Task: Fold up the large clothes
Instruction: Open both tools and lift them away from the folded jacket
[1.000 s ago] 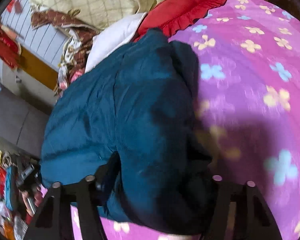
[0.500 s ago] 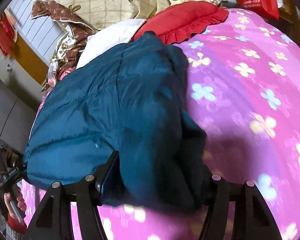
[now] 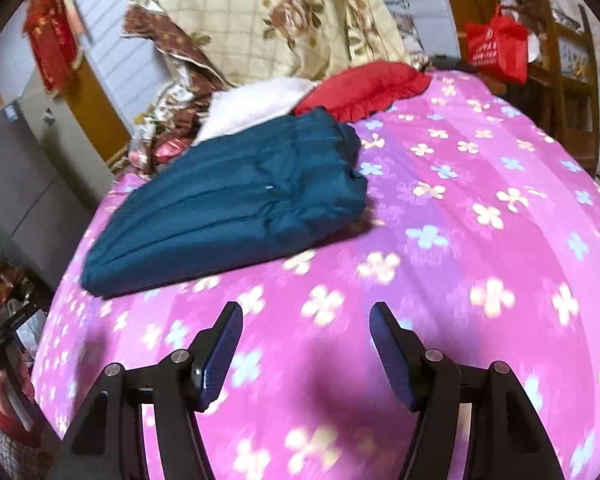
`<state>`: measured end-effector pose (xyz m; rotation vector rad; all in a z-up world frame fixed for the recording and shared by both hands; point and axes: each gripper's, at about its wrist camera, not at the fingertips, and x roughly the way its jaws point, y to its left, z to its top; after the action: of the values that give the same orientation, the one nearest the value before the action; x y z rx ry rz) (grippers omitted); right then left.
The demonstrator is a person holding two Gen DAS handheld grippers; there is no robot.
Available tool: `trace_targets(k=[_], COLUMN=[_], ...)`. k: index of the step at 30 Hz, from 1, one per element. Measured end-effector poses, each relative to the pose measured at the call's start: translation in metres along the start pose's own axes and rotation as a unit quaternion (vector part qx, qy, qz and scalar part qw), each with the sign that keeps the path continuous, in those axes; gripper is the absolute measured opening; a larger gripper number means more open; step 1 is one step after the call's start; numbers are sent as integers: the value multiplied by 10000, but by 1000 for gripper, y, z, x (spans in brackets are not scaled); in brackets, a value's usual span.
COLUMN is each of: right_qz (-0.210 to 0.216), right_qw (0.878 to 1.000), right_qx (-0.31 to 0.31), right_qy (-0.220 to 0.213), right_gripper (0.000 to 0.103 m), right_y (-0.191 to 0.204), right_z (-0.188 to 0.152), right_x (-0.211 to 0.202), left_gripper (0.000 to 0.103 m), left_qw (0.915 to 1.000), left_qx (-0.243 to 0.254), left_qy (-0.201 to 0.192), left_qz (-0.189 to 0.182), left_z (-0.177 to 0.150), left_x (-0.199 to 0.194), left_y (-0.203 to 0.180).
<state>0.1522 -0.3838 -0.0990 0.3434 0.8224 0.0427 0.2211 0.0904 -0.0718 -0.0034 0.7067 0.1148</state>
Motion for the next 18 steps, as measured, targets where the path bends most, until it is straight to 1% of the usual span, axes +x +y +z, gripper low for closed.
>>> trace_targets(k=[1, 2, 4, 6, 8, 11, 13, 15, 17, 18], right_qz=[16, 9, -37, 201, 287, 210, 63, -37, -42, -47], right_qw=[9999, 9998, 9995, 9985, 9978, 9971, 9942, 9900, 9839, 9825], right_qx=[-20, -30, 34, 202, 269, 85, -184, -304, -403, -450], right_qy=[-112, -196, -323, -459, -531, -724, -1057, -1378, -1738, -1807], right_gripper=[64, 65, 65, 65, 65, 65, 69, 83, 87, 87], right_y=[7, 12, 23, 32, 41, 60, 77, 89, 101, 104], right_z=[-11, -18, -32, -45, -53, -55, -56, -58, -63, -65], right_x=[-11, -18, -30, -46, -60, -93, -124, -151, -181, -187], left_gripper=[79, 79, 79, 79, 79, 82, 94, 102, 102, 102], left_qw=[9997, 9988, 9971, 9948, 9927, 9865, 9830, 9807, 9773, 9758], left_qx=[28, 4, -49, -101, -41, 8, -68, -202, -332, -358], left_qy=[-224, -487, -760, -1008, -1206, -1615, -1821, -1943, -2094, -2158], left_qz=[-12, -39, -15, 34, 83, 276, 223, 86, -23, -67], left_z=[-5, -13, -22, -30, -33, -37, -40, -41, -43, -45], left_x=[-18, -42, -71, -102, -127, -173, -202, -226, -248, -258], left_y=[-4, -8, -12, -19, -24, -29, -28, -22, -15, -12])
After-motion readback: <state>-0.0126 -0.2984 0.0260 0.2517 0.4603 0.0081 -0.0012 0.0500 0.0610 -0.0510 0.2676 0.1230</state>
